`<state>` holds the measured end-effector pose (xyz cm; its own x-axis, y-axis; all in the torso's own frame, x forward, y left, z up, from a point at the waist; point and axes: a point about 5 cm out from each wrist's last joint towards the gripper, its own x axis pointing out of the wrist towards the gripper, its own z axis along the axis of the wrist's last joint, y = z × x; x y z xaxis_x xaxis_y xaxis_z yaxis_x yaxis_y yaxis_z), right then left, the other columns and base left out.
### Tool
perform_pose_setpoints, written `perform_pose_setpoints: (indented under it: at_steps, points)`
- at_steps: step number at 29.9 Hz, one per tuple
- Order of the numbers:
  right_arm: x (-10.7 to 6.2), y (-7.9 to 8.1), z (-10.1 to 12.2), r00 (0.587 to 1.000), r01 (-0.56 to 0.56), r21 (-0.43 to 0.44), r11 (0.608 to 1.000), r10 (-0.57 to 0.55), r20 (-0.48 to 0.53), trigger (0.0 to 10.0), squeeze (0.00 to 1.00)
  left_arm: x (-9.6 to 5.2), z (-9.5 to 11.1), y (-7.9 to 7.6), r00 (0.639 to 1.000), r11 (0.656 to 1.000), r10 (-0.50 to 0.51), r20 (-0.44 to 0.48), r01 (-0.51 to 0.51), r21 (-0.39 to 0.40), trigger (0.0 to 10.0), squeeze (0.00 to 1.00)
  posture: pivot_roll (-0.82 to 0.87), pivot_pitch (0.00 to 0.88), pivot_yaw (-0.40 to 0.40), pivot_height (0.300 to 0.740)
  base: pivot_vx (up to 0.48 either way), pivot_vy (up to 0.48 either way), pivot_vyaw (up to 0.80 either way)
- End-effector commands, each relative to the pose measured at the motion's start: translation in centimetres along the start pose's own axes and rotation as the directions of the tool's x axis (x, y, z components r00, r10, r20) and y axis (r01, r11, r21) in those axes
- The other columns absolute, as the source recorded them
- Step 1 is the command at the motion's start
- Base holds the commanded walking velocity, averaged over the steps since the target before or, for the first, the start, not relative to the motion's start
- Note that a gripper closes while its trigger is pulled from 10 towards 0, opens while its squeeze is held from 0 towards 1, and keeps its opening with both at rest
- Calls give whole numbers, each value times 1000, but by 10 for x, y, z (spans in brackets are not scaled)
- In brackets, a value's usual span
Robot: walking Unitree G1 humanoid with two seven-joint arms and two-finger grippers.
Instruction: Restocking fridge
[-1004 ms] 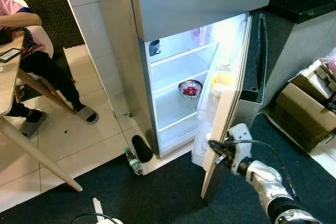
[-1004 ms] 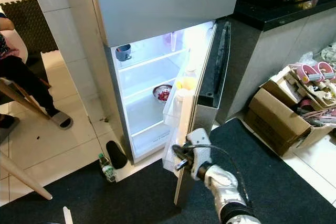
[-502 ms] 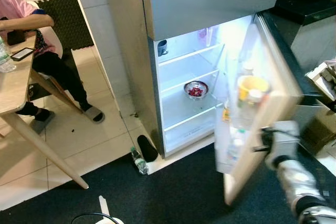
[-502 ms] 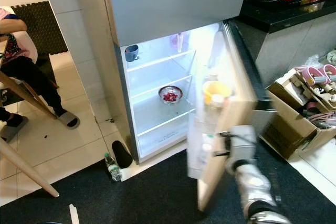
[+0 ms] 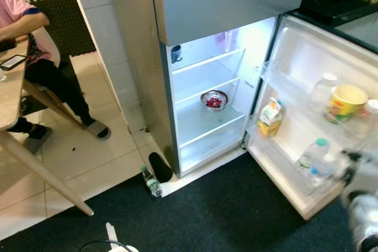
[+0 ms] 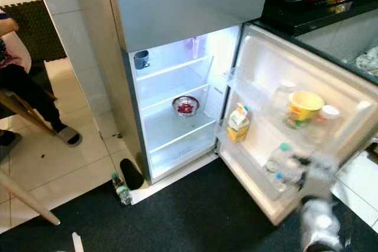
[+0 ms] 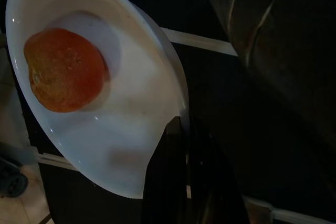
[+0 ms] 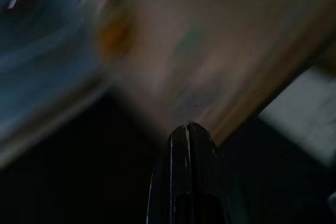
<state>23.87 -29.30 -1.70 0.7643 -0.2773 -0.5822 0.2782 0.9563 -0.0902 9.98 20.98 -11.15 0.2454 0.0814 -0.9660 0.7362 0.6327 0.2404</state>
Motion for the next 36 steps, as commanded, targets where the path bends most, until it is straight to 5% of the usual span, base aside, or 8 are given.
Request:
perform_pose_setpoints:
  at_steps: [1,2,4,6,11,24,36]
  points:
    - [-3,3,-17,997,-27,-22,999,26,-73,10000,0,0,-5,-9,1000,1000,-21,-19,21,12,10000,0,-35,41,12,740,0,0,0]
    - [-8,8,-35,990,-51,-34,998,46,-135,10000,0,0,-5,-8,1000,1000,-19,-19,20,13,10000,0,-35,41,12,740,0,0,0]
    - [-8,8,-35,990,-51,-34,998,46,-135,10000,0,0,-5,-8,1000,1000,-19,-19,20,13,10000,0,-35,41,12,740,0,0,0]
    - [-25,17,-80,958,-93,-42,995,78,-277,10000,0,0,-7,-7,1000,1000,-17,-21,17,14,10000,0,-35,38,19,740,0,0,0]
    - [-49,20,-125,895,-143,-69,987,99,-434,10000,0,0,-9,-5,1000,1000,-14,-27,14,19,10000,0,-38,35,21,740,0,0,0]
    - [-48,27,-125,879,-183,-65,981,134,-458,10000,0,0,-5,-3,1000,1000,-9,-10,9,-18,10000,0,-36,23,17,740,0,0,0]
    - [-52,23,-132,865,-187,-115,976,108,-491,10000,0,0,-6,-2,1000,998,1,-9,-2,-65,10000,0,-36,29,20,740,0,0,788]
